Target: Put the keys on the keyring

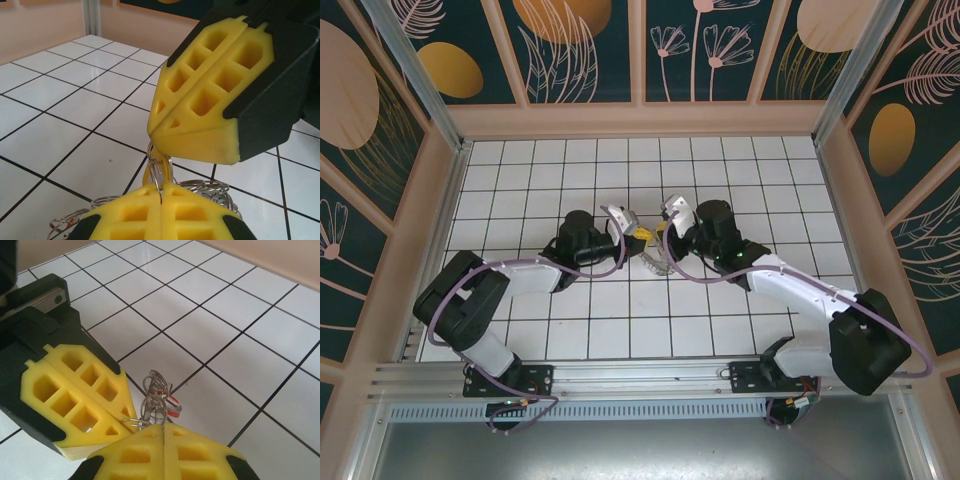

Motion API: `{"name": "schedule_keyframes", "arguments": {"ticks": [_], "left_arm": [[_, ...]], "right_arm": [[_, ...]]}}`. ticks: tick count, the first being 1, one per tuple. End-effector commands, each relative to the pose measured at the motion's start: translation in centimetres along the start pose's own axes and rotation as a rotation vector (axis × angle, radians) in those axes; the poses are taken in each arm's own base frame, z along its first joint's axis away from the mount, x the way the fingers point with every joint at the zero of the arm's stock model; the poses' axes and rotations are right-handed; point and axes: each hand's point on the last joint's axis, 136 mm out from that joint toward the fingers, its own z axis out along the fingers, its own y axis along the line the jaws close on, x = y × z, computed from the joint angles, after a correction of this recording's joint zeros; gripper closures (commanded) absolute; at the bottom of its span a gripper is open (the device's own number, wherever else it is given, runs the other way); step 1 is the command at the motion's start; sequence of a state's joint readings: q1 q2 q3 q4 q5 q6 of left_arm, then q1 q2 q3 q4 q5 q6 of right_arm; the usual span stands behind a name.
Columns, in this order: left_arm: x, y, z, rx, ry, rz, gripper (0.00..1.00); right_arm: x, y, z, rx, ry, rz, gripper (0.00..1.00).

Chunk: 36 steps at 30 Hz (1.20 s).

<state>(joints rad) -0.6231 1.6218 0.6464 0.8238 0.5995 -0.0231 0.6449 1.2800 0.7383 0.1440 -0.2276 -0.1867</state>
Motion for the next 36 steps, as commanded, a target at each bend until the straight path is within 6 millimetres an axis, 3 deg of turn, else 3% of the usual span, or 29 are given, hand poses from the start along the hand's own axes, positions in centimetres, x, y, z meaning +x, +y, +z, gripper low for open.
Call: {"name": "schedule_keyframes", "arguments": {"ticks": [1,4,12,16,24,36], "left_arm": [[-2.0,-1.3,-0.2,0.049,-0.101,0.046,1.0],[-1.7,-1.2,-0.2,0.043,-0.103,0.04,1.0],[-0.3,-0.5,-0.1,0.009,-0.092,0.009,1.0],[0.1,-0.4,-0.1,0.0,-0.085,0.005,1.0],[-0.4,-0.4,-0.1,0.0,-0.084,0.017,0.85],[-1.3,-0.7,0.1,0.022,-0.069,0.049,0.79]], "right_arm": [[-0.7,-2.5,0.0,0.108,-0.002,0.033,1.0],[-0.8,-2.3,0.1,0.09,-0.004,0.03,1.0],[-3.8,-0.7,-0.8,0.006,-0.1,-0.007,1.0],[-4.0,-0.6,-0.8,-0.001,-0.098,-0.024,1.0],[-4.1,0.1,-0.8,-0.03,-0.095,-0.054,1.0],[-3.9,0.3,-0.6,-0.039,-0.078,-0.068,1.0]]}}
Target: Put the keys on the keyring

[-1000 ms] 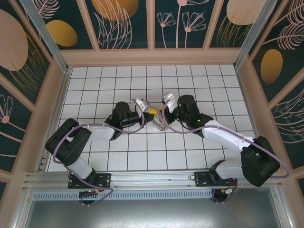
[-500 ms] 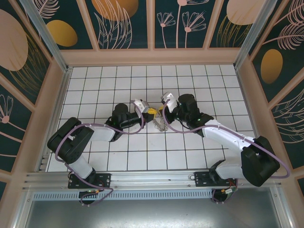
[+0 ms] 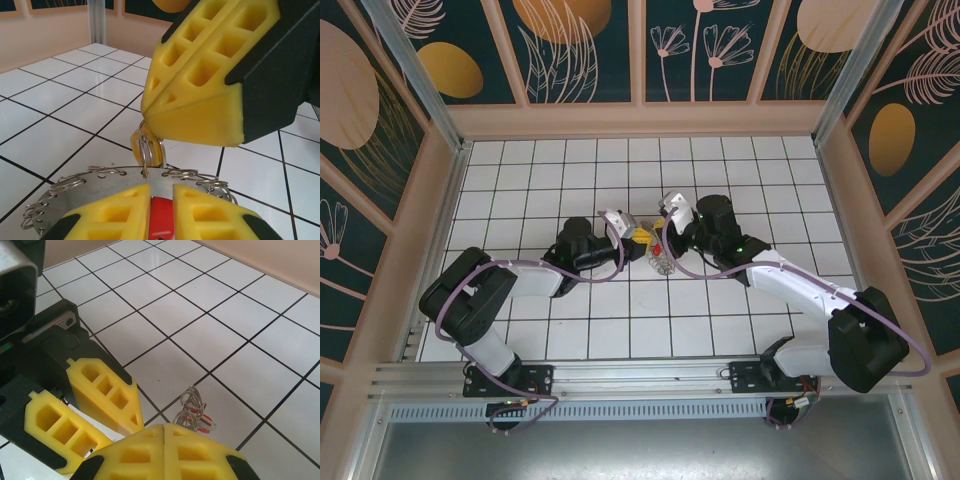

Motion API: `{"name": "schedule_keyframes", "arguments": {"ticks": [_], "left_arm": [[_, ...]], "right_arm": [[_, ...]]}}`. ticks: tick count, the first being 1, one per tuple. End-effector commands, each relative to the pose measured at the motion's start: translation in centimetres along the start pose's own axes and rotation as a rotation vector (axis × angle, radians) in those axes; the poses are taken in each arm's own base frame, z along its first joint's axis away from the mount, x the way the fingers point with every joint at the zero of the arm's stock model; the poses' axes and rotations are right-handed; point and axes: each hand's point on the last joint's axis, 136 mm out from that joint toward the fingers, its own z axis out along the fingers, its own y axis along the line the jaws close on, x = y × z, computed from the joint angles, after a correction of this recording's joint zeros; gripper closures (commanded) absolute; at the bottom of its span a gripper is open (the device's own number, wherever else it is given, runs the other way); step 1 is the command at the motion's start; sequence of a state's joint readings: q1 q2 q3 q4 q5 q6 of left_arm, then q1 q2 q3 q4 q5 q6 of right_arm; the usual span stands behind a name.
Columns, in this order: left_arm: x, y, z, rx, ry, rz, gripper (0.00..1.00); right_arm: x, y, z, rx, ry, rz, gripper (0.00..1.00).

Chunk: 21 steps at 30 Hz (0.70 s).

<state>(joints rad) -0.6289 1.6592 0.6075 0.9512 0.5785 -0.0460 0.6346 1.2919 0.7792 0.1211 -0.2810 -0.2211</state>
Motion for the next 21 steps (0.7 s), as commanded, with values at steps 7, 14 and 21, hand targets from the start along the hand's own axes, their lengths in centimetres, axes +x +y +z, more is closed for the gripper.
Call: {"name": "schedule_keyframes", "arguments": {"ticks": [7,14,21], "left_arm": [[-2.5,-0.5,-0.1,0.006,-0.042,0.059,0.77],[-2.7,-0.3,-0.1,-0.004,-0.021,0.095,0.74],[-2.0,0.1,0.2,-0.015,0.028,0.122,0.74]], "right_arm": [[-2.6,-0.1,-0.5,0.0,-0.057,-0.044,1.0],[-2.7,0.0,-0.4,-0.005,-0.06,-0.045,1.0],[-2.6,0.0,-0.4,-0.007,-0.057,-0.049,1.0]]}}
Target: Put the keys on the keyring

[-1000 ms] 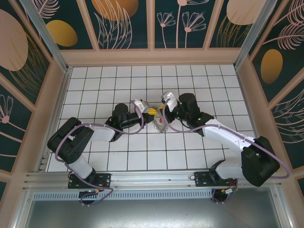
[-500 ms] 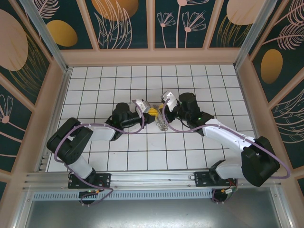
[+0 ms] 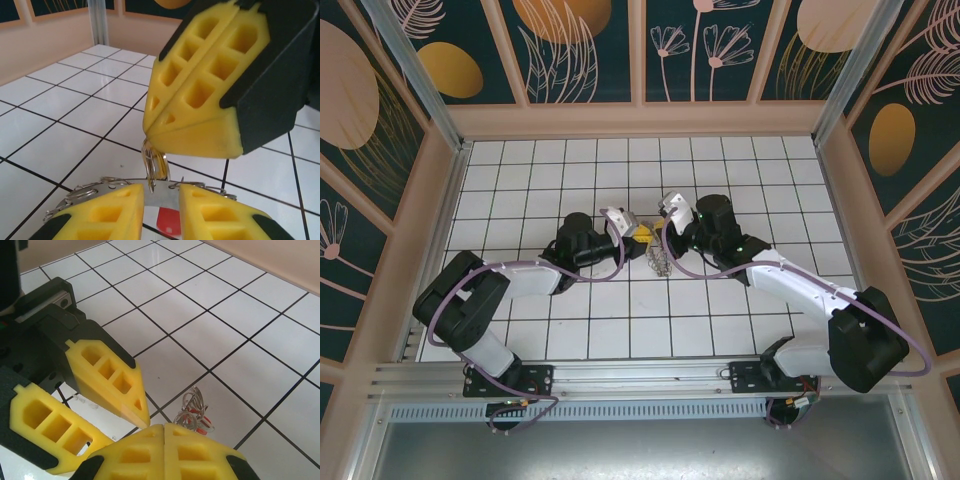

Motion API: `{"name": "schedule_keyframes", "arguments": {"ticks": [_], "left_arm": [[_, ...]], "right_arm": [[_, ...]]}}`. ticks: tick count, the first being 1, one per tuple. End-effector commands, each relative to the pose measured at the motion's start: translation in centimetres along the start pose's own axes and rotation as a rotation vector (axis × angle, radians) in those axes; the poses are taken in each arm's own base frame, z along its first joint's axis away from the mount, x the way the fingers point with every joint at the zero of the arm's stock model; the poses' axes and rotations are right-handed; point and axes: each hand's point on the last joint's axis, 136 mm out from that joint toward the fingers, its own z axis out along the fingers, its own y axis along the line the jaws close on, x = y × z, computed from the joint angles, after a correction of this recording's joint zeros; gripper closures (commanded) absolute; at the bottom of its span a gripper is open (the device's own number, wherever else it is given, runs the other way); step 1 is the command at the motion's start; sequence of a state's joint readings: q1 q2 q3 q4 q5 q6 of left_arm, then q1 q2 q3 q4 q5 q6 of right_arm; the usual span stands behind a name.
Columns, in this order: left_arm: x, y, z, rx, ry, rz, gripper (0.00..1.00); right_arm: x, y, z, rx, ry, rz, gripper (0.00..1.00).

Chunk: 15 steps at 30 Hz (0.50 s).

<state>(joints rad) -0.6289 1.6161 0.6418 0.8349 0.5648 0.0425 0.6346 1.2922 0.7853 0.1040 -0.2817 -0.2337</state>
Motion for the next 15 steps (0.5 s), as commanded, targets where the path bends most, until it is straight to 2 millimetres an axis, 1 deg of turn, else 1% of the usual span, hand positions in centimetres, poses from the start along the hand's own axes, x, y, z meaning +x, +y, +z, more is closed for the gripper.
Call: {"name": "schedule_keyframes", "arguments": {"ticks": [1,10,15], "left_arm": [[-1.27,0.02,0.19,-0.002,-0.001,0.057,0.74],[-1.89,0.19,0.45,-0.003,-0.012,0.071,0.72],[-2.21,0.3,0.53,-0.005,-0.018,0.077,0.73]], "right_arm": [[-2.7,-0.04,-0.37,-0.005,-0.067,-0.039,1.0],[-2.59,-0.01,-0.32,-0.008,-0.064,-0.039,1.0],[-2.57,0.06,-0.3,-0.011,-0.064,-0.039,1.0]]}}
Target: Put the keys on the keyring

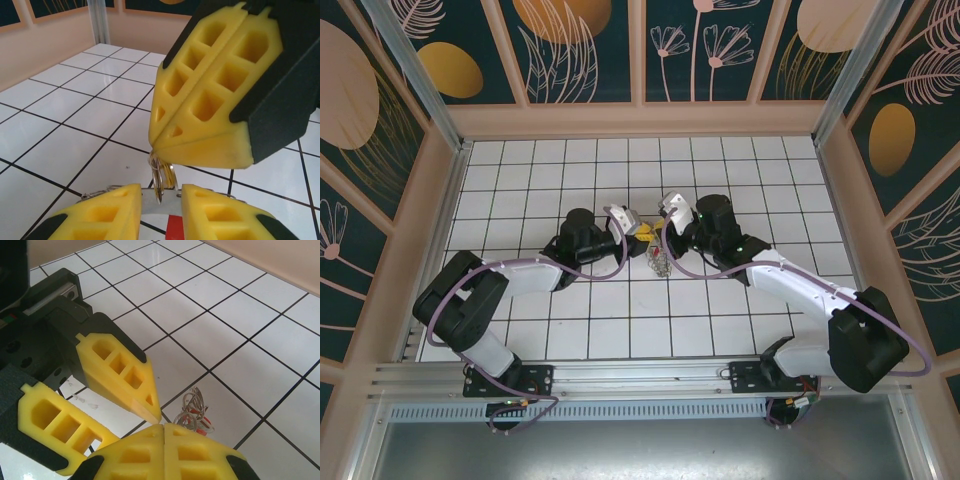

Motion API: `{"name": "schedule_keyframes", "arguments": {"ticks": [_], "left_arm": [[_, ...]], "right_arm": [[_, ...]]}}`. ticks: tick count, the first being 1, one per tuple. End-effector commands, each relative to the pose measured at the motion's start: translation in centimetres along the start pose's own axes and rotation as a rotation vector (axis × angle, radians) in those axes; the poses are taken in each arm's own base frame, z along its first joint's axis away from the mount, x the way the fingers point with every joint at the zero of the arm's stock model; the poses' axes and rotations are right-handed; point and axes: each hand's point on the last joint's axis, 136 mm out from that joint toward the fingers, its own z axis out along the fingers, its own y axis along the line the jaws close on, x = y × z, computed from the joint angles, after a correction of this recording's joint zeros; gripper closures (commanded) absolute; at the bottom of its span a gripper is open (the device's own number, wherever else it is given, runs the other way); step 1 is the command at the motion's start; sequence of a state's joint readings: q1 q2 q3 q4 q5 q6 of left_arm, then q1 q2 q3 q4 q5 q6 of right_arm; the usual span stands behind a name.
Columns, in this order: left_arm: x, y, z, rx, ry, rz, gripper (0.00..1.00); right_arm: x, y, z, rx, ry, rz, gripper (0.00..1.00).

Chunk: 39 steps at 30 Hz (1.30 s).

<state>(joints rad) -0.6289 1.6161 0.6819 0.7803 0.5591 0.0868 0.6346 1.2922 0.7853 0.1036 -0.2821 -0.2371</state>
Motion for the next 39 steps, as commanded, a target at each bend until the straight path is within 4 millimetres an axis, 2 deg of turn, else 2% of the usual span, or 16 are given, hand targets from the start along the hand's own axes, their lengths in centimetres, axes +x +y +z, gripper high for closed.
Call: {"name": "schedule_keyframes", "arguments": {"ticks": [1,5,11,19,23,36,38,39], "left_arm": [[-1.6,0.1,0.1,-0.003,-0.028,0.04,0.73],[-1.2,0.1,0.2,-0.004,-0.014,0.037,0.79],[-0.9,0.2,0.3,-0.005,0.001,0.035,0.82],[-1.7,0.3,0.5,0.0,-0.015,0.041,0.82],[-1.8,0.3,0.6,0.005,-0.014,0.042,0.86],[-0.5,0.4,0.6,-0.007,0.039,0.05,0.94],[-0.3,0.5,0.6,-0.009,0.045,0.05,0.93],[-0.2,0.5,0.6,-0.012,0.047,0.049,0.89]], "right_arm": [[-2.5,0.0,-0.3,-0.009,-0.063,-0.034,1.0],[-2.7,0.1,-0.3,-0.014,-0.066,-0.036,1.0],[-2.8,0.2,-0.5,-0.017,-0.067,-0.046,1.0],[-2.9,0.3,-0.4,-0.026,-0.067,-0.047,1.0],[-2.9,0.4,-0.4,-0.031,-0.063,-0.049,1.0],[-2.6,-0.2,-0.5,0.005,-0.059,-0.044,1.0],[-2.6,-0.4,-0.5,0.015,-0.057,-0.041,1.0],[-2.5,-0.4,-0.5,0.016,-0.056,-0.041,1.0]]}}
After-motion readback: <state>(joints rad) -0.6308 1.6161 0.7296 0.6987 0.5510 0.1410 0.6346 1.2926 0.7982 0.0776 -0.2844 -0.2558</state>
